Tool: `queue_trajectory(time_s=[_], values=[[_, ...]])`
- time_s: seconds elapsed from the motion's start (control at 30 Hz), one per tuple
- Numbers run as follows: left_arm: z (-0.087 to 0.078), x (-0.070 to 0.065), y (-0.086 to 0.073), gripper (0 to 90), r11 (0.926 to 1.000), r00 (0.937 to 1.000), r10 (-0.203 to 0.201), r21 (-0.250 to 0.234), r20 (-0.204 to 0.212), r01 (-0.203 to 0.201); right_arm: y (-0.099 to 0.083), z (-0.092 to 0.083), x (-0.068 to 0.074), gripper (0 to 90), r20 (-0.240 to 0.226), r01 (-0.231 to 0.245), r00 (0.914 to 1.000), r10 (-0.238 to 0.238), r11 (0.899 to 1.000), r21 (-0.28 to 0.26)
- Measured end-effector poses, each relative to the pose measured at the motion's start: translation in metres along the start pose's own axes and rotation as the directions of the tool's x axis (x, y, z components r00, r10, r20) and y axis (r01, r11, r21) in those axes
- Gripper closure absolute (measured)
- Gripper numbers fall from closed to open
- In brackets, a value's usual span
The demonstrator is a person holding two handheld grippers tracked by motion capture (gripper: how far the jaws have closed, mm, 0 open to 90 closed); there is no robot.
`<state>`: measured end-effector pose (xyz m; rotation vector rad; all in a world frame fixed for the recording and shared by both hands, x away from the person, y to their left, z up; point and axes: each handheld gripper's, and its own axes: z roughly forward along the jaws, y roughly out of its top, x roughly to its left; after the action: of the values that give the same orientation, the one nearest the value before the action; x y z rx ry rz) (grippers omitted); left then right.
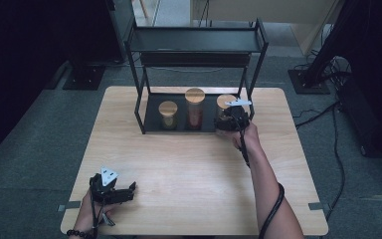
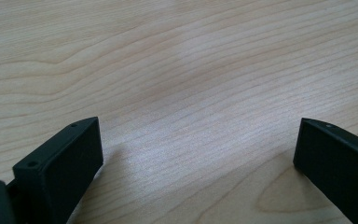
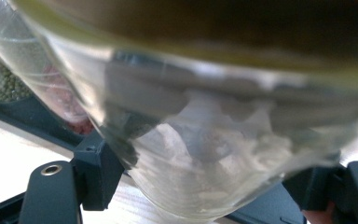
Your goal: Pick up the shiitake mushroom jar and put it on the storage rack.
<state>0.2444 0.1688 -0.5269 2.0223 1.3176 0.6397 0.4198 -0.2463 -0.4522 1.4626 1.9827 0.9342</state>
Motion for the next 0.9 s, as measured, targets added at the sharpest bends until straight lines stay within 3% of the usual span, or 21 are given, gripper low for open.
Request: queue_trajectory(time_s=[0.67, 0.9], values=[[0.0, 0.0, 0.0, 1.5, 1.0, 1.0, 0.001, -0.002, 0.002, -0.001, 0.018, 0.021, -0.001, 24.8, 0.018, -0.028, 0.9995, 0.028, 1.0, 0.008], [0.0, -0.001, 0.0, 1.5, 1.0, 1.0, 0.002, -0.003, 0.002, -0.002, 0.015, 0.025, 0.001, 24.8, 0.018, -0.024, 0.9996, 0.024, 1.0, 0.012]])
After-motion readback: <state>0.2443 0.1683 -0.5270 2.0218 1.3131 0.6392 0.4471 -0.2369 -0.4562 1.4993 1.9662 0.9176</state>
